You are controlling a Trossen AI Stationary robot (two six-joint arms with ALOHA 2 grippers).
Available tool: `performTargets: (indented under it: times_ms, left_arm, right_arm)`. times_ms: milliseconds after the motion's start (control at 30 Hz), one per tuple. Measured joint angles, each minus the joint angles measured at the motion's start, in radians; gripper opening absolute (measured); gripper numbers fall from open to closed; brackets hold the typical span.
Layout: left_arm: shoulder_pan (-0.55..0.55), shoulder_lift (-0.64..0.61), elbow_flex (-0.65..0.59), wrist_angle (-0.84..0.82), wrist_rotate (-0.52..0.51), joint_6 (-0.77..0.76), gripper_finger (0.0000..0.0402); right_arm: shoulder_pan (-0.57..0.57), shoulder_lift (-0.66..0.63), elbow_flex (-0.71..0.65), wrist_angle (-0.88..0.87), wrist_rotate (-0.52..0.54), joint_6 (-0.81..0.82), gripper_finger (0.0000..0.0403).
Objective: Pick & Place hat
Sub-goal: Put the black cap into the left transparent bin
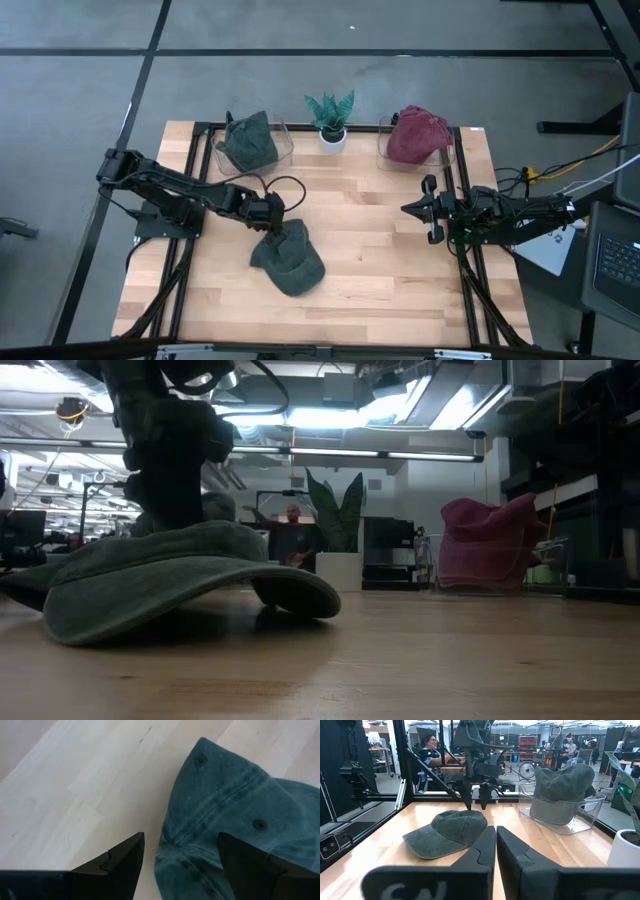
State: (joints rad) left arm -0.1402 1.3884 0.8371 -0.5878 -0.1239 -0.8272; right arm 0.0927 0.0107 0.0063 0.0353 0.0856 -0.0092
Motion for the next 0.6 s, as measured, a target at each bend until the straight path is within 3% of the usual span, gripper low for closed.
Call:
performTargets:
  times_ms: [367,600]
  left_arm:
    - [0.001,-0.058,-0.001,-0.014,-0.015,-0.033,0.0244]
    - [-0.004,-0.058,-0.069,0.013,-0.019,-0.050,0.0256]
  right_arm:
    - [0.000,0.000,0.000,0.000,0.000,0.000,0.0016]
    - [0.000,0.000,0.000,0.000,0.000,0.000,0.0016]
